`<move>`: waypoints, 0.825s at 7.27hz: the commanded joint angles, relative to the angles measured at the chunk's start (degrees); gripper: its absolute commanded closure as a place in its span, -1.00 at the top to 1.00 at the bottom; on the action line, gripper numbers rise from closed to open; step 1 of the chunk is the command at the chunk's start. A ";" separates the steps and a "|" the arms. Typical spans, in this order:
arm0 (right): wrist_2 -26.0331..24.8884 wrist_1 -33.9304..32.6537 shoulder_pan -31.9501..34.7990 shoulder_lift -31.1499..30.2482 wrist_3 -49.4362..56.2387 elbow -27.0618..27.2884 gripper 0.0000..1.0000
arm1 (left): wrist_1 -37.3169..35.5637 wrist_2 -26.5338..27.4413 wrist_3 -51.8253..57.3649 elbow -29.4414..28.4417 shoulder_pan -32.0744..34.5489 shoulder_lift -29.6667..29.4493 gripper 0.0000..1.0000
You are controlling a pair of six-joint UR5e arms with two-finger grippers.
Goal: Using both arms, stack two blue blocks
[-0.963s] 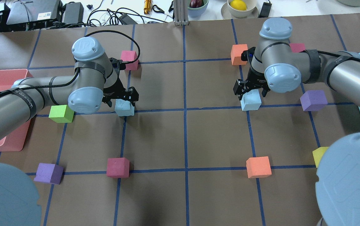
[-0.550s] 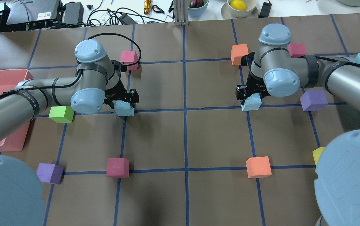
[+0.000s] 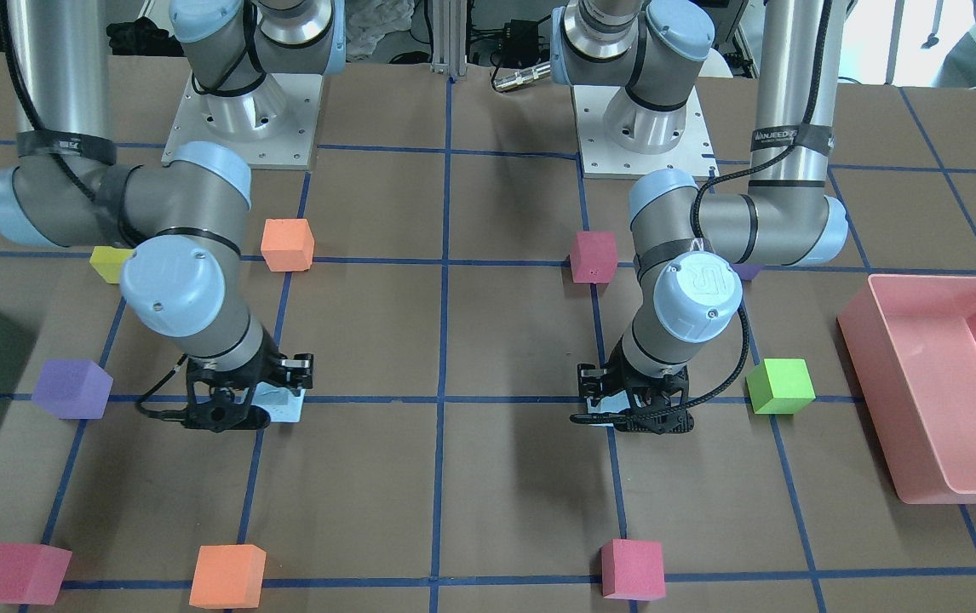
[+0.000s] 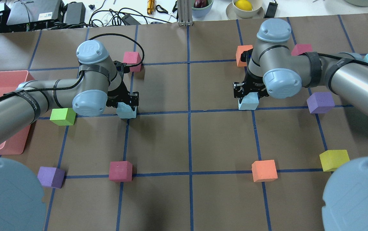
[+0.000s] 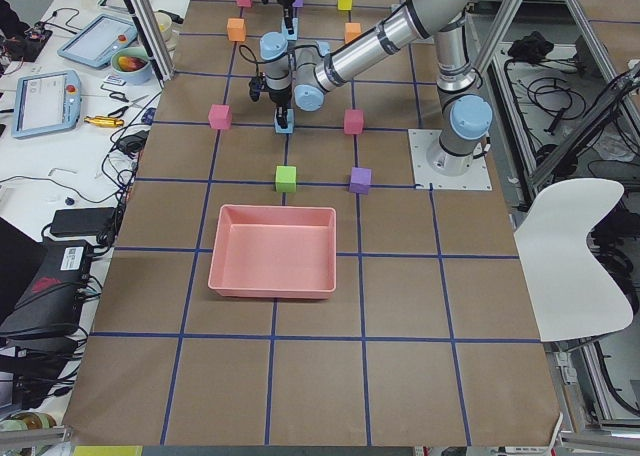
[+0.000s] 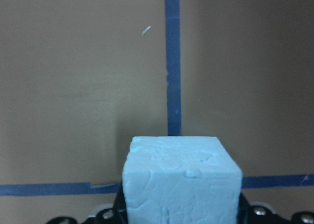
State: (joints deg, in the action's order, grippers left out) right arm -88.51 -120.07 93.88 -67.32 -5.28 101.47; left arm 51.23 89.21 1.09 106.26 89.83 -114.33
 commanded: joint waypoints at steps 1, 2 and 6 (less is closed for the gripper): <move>1.93 -0.42 9.71 0.17 -13.30 -0.23 -1.00 | -0.16 0.00 0.05 -0.26 0.00 0.42 -1.00; 2.37 -0.60 11.75 0.35 -14.57 -0.14 -1.00 | -0.07 -0.09 -0.04 -0.35 0.09 1.20 -1.00; 4.75 -5.35 15.72 3.25 -15.90 -0.22 -1.00 | 0.98 0.17 -0.04 -3.60 0.52 2.44 -1.00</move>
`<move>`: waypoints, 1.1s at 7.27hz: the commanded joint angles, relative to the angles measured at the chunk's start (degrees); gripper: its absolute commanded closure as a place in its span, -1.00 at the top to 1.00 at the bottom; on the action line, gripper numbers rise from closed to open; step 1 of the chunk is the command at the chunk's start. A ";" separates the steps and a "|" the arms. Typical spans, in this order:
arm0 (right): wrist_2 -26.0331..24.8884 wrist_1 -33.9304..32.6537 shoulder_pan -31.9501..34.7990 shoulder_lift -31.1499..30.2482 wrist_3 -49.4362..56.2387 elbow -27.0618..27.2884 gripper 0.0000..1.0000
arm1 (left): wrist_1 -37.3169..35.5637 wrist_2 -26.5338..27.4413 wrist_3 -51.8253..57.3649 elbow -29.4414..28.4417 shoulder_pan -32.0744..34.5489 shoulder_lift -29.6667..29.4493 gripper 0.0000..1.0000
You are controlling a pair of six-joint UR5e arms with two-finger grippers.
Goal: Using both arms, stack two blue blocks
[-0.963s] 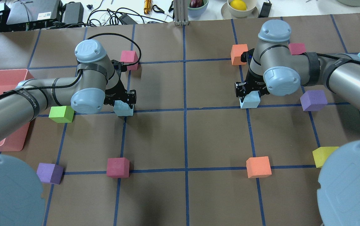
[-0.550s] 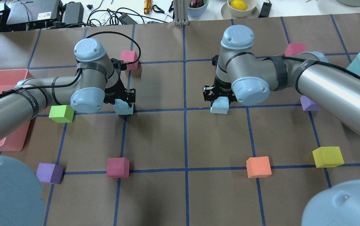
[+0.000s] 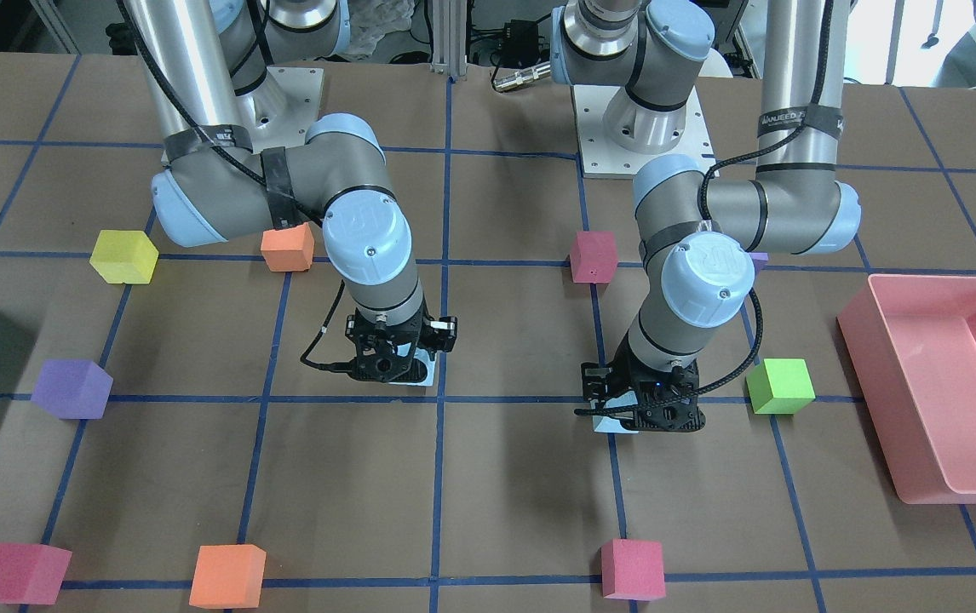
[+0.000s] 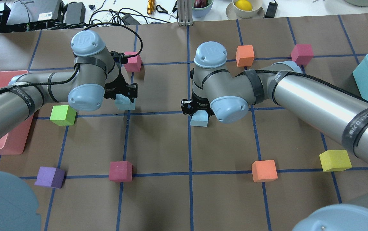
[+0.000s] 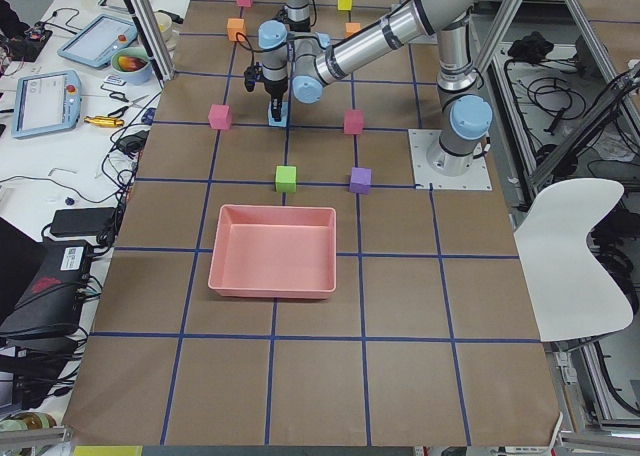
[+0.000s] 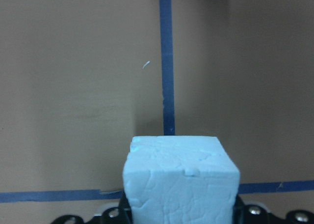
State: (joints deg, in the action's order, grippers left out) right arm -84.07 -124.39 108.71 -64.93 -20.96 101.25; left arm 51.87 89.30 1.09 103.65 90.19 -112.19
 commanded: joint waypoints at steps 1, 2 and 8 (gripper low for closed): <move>0.39 -1.03 0.89 0.94 -0.23 0.08 -1.00 | 0.95 0.08 -0.04 -1.09 0.33 1.00 -1.00; 0.40 -1.03 0.98 0.94 -0.14 0.08 -1.00 | 2.17 0.08 -0.04 -1.17 0.33 2.05 -1.00; 0.66 -3.75 2.73 3.41 0.57 0.00 -0.35 | 11.50 0.08 -0.83 -7.33 2.17 4.52 -1.00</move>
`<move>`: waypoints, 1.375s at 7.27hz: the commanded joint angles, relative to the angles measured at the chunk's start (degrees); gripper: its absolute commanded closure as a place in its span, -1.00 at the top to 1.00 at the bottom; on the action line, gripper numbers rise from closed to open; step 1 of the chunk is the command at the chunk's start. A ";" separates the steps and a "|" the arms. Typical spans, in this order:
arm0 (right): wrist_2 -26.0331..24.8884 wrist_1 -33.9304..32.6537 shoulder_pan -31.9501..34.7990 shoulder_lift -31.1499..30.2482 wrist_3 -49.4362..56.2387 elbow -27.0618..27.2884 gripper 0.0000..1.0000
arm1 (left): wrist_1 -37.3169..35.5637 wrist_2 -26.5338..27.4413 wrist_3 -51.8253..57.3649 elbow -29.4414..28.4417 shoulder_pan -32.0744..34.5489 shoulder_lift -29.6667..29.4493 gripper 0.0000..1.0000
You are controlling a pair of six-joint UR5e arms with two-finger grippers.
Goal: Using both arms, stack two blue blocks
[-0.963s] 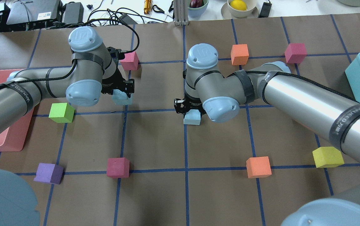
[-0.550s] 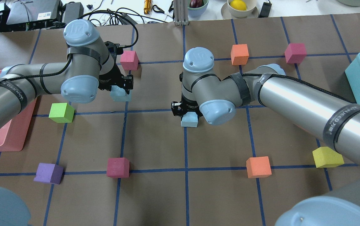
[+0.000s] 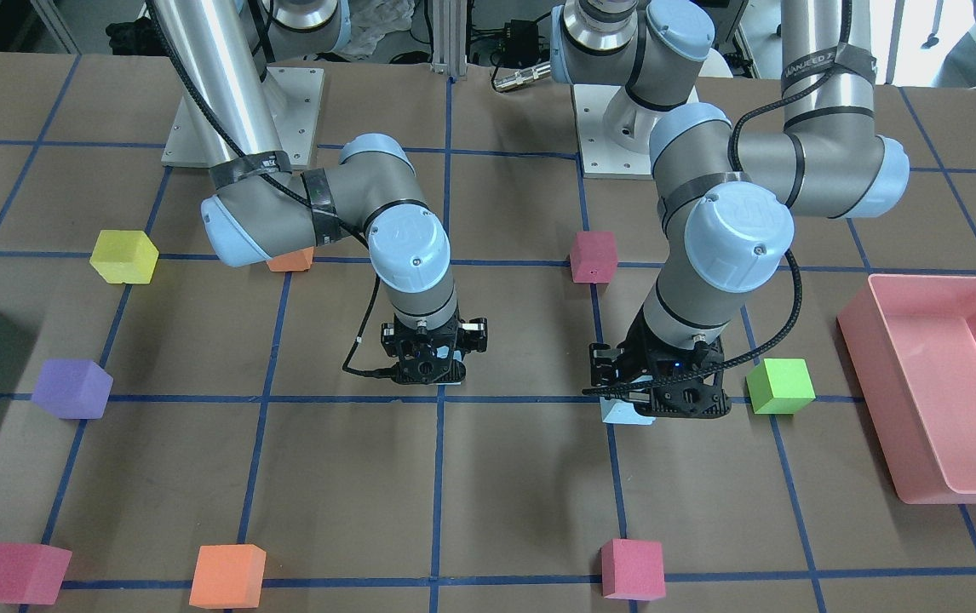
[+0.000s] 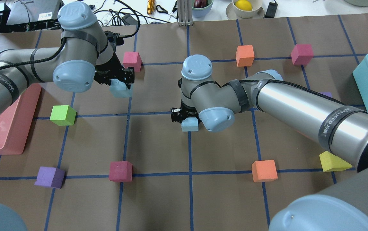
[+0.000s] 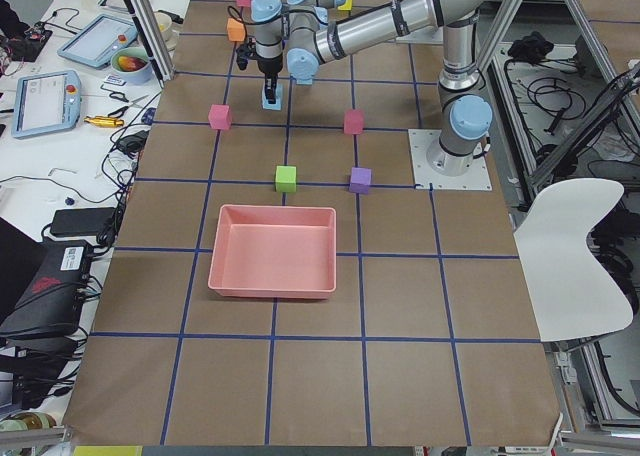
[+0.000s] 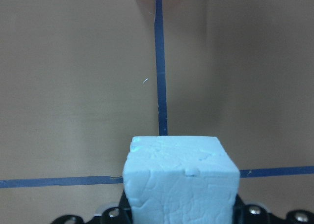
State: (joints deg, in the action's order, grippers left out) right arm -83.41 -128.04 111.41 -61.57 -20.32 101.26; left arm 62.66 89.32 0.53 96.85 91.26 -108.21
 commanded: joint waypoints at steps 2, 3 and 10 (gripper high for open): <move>-0.09 -0.37 -0.05 0.14 0.19 -0.01 1.00 | 0.80 0.07 -1.49 -0.35 2.78 1.33 -1.00; 0.00 -0.29 -0.14 0.05 0.02 -0.10 1.00 | 0.80 0.15 -1.76 -0.17 3.13 1.68 -1.00; -1.67 20.78 -13.63 -10.21 9.30 -9.41 1.00 | 2.56 -0.37 -10.54 0.01 10.42 1.60 -1.00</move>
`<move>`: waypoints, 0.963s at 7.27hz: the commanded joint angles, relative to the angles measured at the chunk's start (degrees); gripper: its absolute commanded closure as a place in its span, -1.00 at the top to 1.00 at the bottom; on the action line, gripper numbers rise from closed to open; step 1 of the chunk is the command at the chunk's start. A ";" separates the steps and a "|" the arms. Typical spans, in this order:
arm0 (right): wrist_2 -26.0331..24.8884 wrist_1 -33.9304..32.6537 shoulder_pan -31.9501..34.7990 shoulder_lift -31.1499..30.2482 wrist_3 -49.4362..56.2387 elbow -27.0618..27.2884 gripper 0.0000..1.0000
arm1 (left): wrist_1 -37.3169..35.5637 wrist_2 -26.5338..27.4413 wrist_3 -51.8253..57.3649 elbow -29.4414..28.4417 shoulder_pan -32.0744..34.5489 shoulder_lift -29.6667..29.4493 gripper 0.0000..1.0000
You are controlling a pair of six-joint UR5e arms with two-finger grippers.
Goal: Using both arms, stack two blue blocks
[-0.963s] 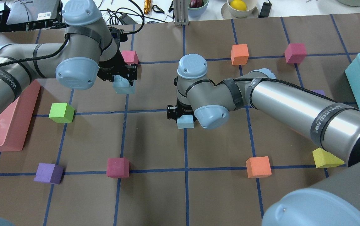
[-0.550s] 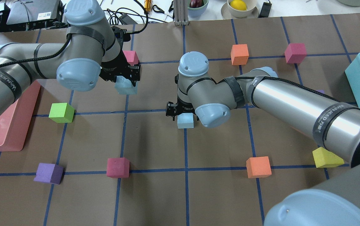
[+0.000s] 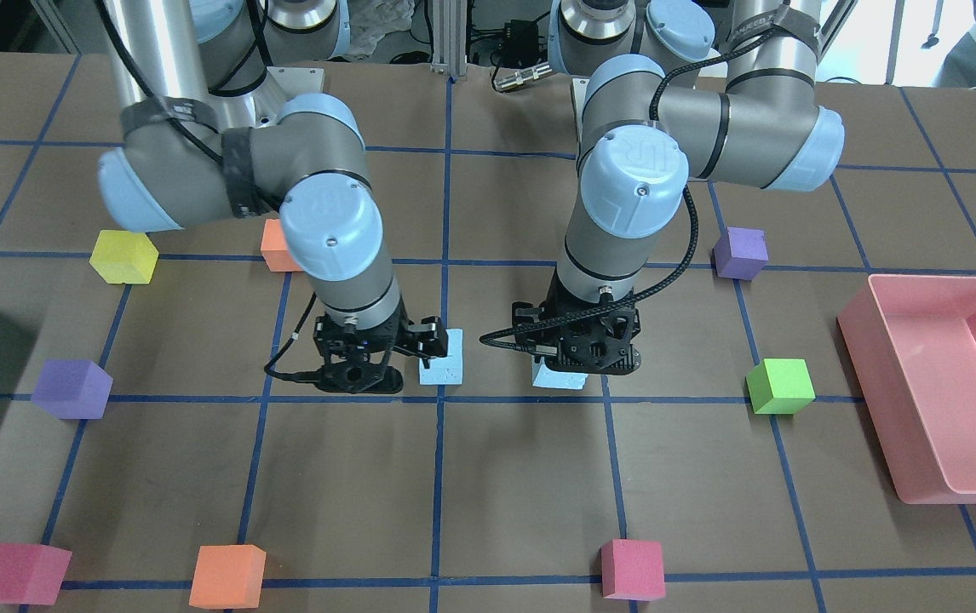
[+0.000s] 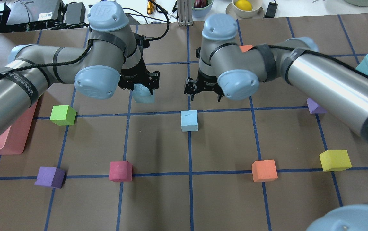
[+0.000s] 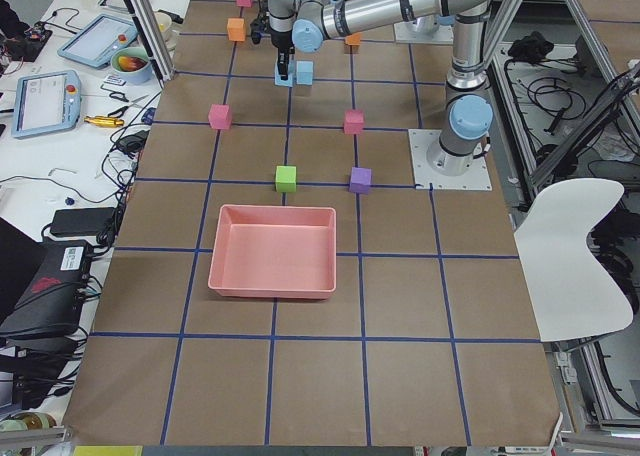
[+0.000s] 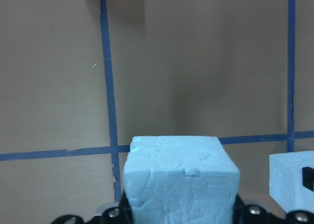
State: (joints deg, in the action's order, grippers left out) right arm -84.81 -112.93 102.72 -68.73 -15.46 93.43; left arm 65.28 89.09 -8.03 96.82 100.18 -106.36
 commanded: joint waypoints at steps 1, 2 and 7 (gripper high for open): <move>-0.18 6.92 -8.12 -5.34 4.73 -1.58 1.00 | -0.67 -1.36 -5.29 -0.14 2.82 -0.60 -1.00; -0.62 8.33 -9.71 -8.15 5.00 -1.76 1.00 | -0.77 -1.81 -7.85 -0.14 5.53 -1.04 -1.00; -7.04 18.53 -12.11 -19.76 4.82 -2.46 1.00 | -6.81 -1.81 -14.81 -0.32 13.38 -7.63 -1.00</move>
State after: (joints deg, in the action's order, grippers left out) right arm -92.10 -95.70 90.32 -86.08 -10.60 91.17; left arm 60.45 87.32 -21.90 96.59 112.66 -112.54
